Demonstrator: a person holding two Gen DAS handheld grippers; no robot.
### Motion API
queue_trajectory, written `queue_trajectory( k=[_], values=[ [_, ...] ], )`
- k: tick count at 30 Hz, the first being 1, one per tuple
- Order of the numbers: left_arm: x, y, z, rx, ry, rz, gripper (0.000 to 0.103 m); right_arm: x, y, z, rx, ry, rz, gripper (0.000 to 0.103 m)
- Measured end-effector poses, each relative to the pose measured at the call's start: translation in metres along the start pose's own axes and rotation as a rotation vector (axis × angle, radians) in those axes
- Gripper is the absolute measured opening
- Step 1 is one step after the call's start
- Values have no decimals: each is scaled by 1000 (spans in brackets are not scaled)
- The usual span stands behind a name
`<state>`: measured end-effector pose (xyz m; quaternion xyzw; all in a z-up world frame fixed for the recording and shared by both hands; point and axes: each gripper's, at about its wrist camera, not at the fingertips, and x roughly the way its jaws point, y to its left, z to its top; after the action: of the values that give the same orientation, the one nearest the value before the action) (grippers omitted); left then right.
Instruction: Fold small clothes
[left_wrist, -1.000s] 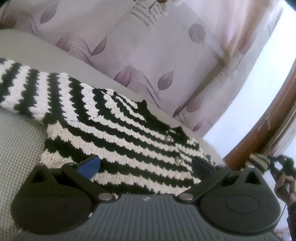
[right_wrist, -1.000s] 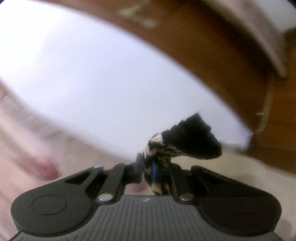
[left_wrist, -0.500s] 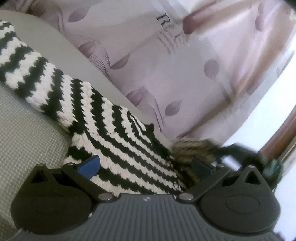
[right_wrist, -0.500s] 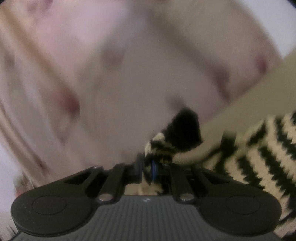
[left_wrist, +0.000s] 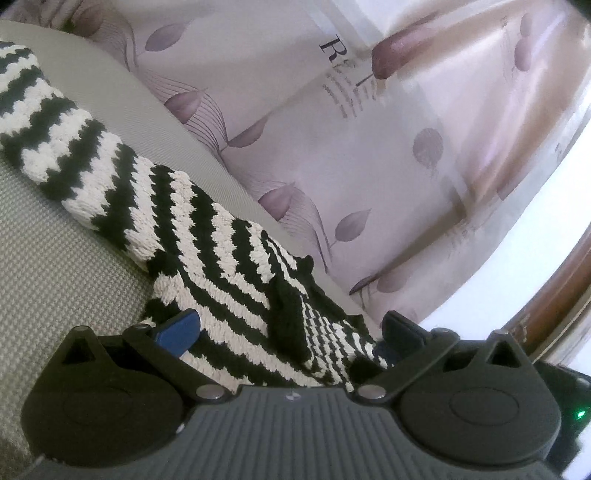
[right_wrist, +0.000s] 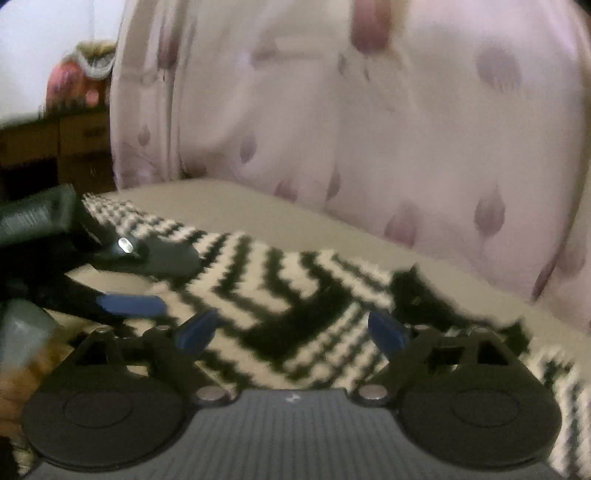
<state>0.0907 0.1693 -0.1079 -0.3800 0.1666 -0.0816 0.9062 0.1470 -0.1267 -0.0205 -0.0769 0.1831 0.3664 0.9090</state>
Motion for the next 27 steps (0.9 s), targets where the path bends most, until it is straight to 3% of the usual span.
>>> queue_trajectory(
  k=[2, 6, 12, 17, 22, 27],
  values=[
    [1, 0, 0, 0, 0, -1, 103, -18, -16, -6, 139, -26, 49, 90],
    [1, 0, 0, -1, -1, -3, 103, -70, -29, -32, 256, -39, -60, 90],
    [-5, -1, 4, -14, 36, -24, 103, -136, -44, -71, 287, -55, -234, 90],
    [-63, 8, 28, -48, -85, 16, 103, -123, -59, -83, 395, -15, -220, 90],
    [-112, 40, 79, 0, -130, 200, 103, -110, -50, -85, 349, 20, -210, 90],
    [-168, 98, 141, -71, -231, 386, 102, -108, -45, -85, 326, 35, -221, 90]
  ],
)
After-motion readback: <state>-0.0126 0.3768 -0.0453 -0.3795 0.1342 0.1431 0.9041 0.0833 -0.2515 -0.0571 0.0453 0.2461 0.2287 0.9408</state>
